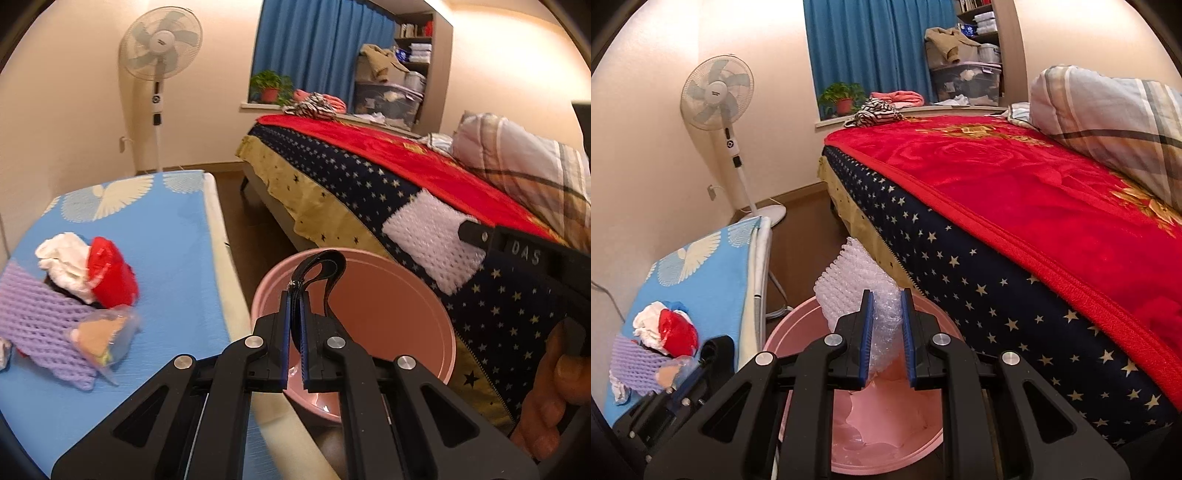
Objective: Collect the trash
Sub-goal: 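Open the left gripper over the bin while the right releases the foam sheet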
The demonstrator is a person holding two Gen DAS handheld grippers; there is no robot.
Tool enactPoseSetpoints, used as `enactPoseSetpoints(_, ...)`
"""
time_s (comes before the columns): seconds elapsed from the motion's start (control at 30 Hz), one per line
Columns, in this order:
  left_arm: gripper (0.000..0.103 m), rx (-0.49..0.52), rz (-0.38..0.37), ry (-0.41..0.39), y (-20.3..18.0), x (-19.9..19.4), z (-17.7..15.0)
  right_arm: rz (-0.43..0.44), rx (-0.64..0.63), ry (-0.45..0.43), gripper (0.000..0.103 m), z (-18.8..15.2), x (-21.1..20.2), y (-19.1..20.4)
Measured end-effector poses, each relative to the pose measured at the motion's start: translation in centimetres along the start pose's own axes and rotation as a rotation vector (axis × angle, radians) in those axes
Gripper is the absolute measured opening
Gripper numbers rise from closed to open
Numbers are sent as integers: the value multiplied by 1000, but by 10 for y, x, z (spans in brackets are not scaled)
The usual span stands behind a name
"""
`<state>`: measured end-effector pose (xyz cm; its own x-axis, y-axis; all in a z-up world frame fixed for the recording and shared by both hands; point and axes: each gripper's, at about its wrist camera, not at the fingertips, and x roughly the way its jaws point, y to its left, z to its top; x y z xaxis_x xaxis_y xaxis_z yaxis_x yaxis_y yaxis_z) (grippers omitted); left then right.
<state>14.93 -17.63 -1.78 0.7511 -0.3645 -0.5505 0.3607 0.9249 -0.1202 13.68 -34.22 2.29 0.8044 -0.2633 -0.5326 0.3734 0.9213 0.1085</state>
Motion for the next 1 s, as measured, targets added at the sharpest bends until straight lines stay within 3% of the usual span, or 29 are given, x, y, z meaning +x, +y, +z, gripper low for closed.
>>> enactPoseSetpoints(0.63,4,5,-21,12,-5,21,-1,-75,-37,-17,16,-4,3,3)
enactPoseSetpoints(0.73,5,-4,-40,20,-3,25,1,-79,-31,-11,20,-4,4,2)
enactPoseSetpoints(0.77,7,-8,-45,24,-2,26,1,-80,-24,-7,21,-5,4,2)
enactPoseSetpoints(0.87,44,-31,-49,33,5,27,0,-80,-11,4,29,-5,4,-2)
enactPoseSetpoints(1.0,45,-61,-46,21,15,20,1,-91,-9,6,45,-5,2,-2)
